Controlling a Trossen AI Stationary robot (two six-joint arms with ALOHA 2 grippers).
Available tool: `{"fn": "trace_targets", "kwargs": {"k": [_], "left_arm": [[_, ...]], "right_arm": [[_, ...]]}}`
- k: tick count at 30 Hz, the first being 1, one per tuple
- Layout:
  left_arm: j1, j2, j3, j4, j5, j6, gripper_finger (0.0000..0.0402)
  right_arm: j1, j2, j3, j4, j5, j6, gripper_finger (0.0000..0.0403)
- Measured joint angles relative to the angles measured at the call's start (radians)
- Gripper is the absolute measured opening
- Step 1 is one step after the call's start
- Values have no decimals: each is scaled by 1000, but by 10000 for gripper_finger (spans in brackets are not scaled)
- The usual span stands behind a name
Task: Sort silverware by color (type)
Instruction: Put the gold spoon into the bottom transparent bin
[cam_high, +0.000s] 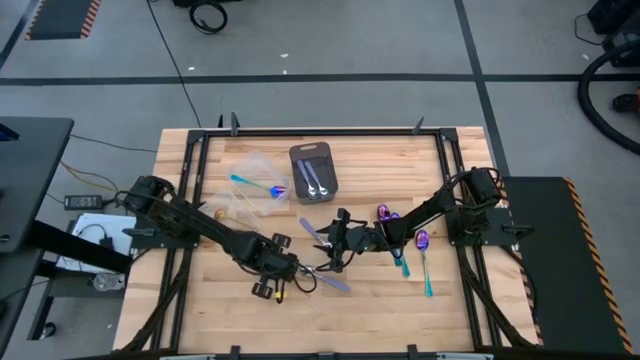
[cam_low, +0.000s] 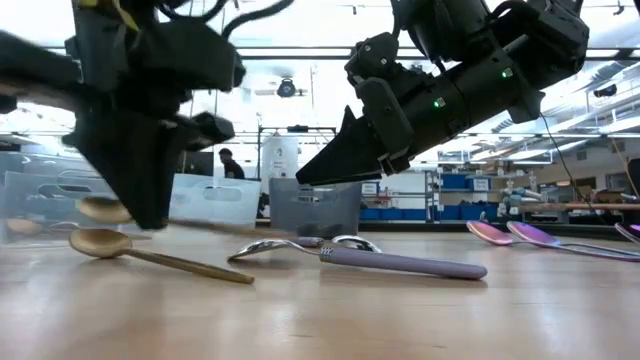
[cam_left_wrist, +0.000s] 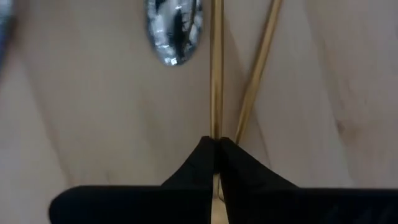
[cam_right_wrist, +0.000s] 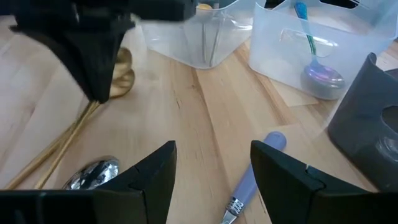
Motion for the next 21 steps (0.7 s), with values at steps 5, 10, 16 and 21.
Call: {"fn": "trace_targets", "kwargs": {"k": [5, 10, 16, 21], "left_arm": [[10, -64, 1, -31, -27, -2, 16], [13, -121, 1, -103, -93, 2, 16], [18, -179, 2, -189, -176, 2, 16], [18, -231, 2, -207, -241, 2, 16]], "right_arm": [[0, 0, 0, 0, 0, 0, 215], [1, 0, 0, -5, 0, 3, 215], [1, 0, 0, -5, 0, 1, 215], [1, 0, 0, -6, 0, 1, 215]]}}
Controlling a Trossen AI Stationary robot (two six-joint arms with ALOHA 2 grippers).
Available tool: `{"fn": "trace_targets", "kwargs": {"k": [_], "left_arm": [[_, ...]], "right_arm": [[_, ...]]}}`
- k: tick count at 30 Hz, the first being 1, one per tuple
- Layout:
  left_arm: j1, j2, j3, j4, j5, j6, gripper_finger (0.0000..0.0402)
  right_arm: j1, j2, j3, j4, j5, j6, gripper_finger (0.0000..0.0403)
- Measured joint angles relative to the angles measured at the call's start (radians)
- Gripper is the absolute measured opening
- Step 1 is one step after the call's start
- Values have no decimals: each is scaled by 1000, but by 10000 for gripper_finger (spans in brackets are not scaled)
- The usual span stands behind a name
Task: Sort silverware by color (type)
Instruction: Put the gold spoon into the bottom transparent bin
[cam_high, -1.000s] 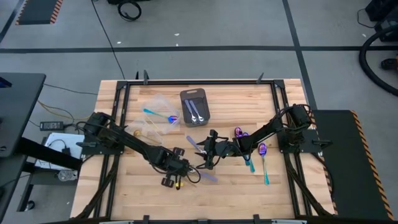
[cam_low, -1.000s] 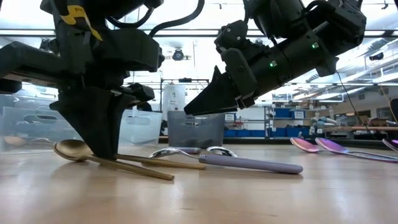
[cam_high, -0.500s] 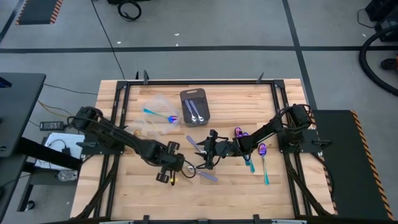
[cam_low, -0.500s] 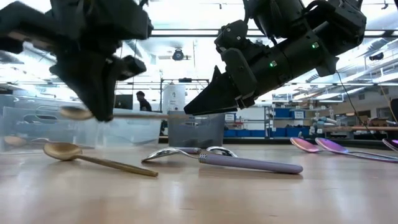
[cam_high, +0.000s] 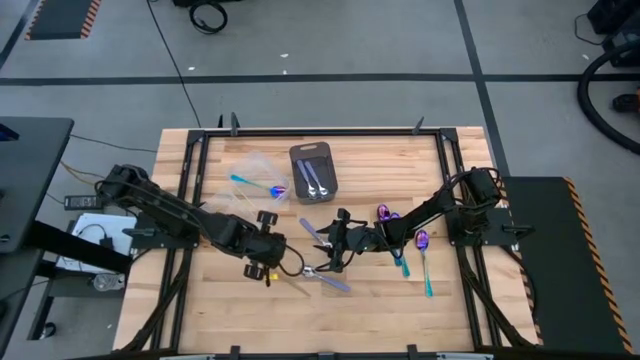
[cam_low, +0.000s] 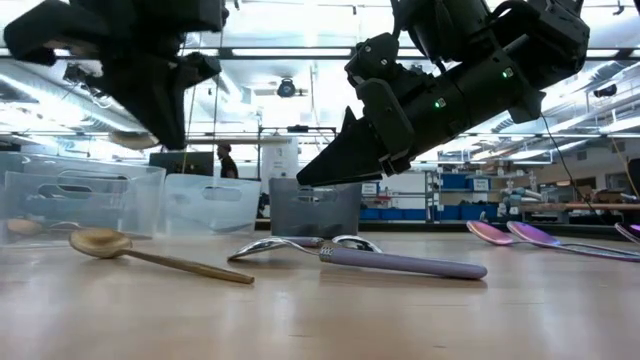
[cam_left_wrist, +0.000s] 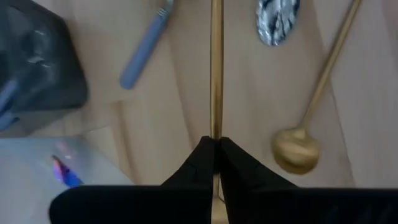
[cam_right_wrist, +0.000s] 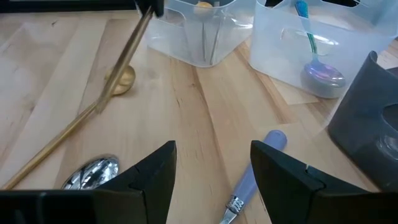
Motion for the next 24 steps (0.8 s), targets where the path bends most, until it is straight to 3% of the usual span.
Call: {"fn": "trace_targets", "kwargs": {"k": [5, 12, 15, 24], "left_arm": [[-2, -42, 0, -40, -50, -5, 16], [-7, -78, 0, -94, -208, -26, 16], [-29, -78, 1, -119, -221, -31, 16], [-86, -121, 1, -332, -311, -157, 16]], "right_arm": [[0, 0, 0, 0, 0, 1, 215], [0, 0, 0, -1, 0, 0, 215], [0, 0, 0, -2, 0, 1, 215], [0, 0, 0, 0, 0, 0, 215]]}}
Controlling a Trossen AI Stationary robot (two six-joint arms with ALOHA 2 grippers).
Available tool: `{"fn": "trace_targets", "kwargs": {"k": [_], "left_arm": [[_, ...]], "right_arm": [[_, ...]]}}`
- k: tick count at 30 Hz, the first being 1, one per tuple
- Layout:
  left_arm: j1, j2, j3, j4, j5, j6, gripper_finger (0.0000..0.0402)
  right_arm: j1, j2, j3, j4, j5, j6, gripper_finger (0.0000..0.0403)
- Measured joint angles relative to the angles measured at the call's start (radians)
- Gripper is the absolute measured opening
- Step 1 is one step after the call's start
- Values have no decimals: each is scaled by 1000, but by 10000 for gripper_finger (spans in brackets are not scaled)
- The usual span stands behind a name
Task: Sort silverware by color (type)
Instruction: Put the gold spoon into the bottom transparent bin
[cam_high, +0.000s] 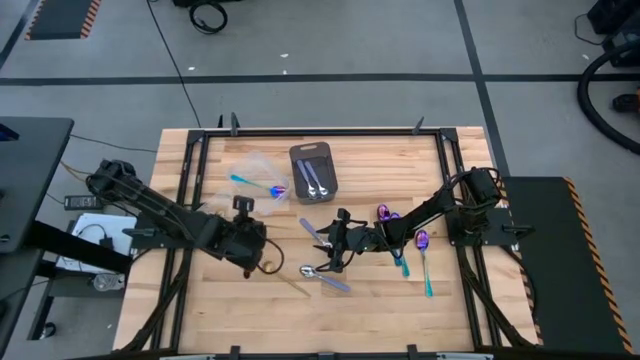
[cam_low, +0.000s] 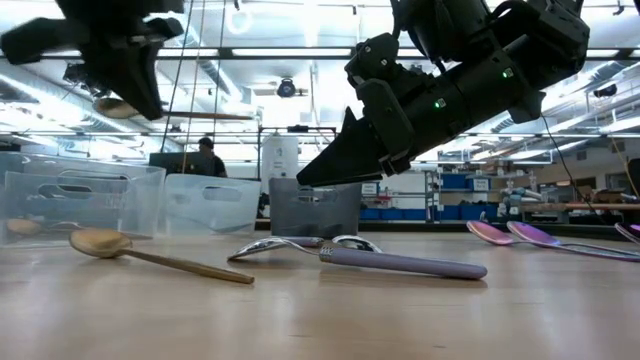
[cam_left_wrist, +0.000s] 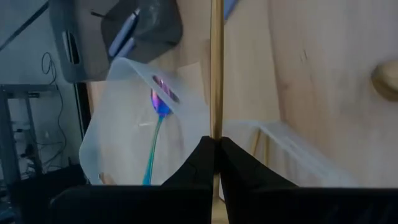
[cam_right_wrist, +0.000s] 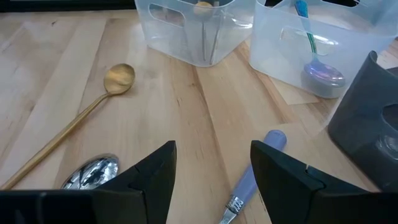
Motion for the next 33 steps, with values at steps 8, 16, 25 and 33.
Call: {"fn": "trace_targets", "kwargs": {"k": [8, 16, 25, 33], "left_arm": [[-7, -68, 0, -124, -7, 7, 16], [-3, -155, 0, -136, -22, 38, 16], [-3, -250, 0, -69, -25, 126, 16], [3, -278, -65, 36, -24, 187, 16]], "right_arm": [[0, 0, 0, 14, -16, 2, 215], [0, 0, 0, 16, -19, 3, 215], [0, 0, 0, 30, -19, 0, 215], [0, 0, 0, 32, -19, 1, 215]]}}
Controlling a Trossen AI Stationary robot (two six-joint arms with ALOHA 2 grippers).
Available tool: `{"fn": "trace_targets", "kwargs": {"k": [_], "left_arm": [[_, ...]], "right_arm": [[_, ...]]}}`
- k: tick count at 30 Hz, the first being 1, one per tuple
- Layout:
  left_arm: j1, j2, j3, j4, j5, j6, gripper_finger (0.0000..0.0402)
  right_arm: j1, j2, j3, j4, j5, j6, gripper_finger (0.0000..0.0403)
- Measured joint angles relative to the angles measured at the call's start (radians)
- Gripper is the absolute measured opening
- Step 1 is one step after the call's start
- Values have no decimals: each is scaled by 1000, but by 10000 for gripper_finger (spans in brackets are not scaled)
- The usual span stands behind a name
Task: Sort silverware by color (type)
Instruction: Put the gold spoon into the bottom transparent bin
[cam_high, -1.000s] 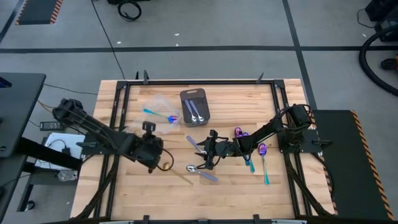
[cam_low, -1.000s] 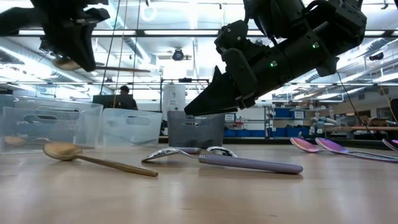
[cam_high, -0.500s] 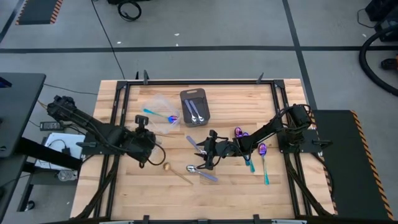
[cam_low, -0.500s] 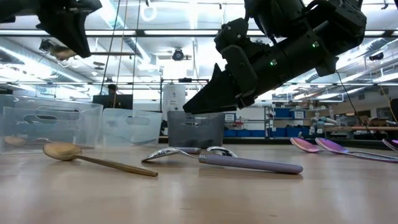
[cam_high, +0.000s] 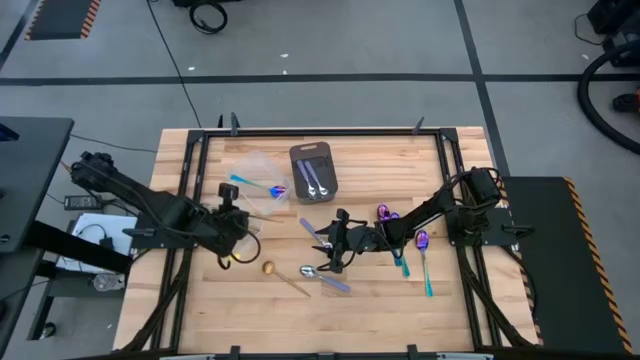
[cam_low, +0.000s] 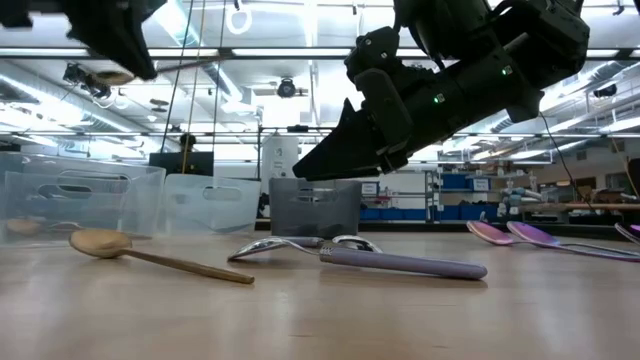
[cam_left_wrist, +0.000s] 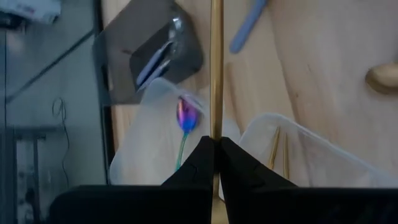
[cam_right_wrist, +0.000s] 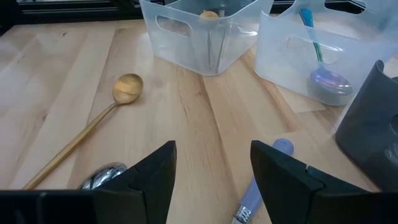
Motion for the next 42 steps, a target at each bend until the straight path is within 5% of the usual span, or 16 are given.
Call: {"fn": "trace_targets", "kwargs": {"k": [9, 20, 28, 42], "left_arm": [[91, -112, -185, 74, 90, 45, 16], [205, -263, -258, 105, 202, 146, 16], [297, -252, -265, 101, 271, 212, 16], [366, -68, -264, 1, 218, 390, 16]], "right_arm": [[0, 0, 0, 2, 0, 0, 215], [0, 0, 0, 4, 0, 0, 215], [0, 0, 0, 6, 0, 0, 215], [0, 0, 0, 14, 0, -1, 215]]}}
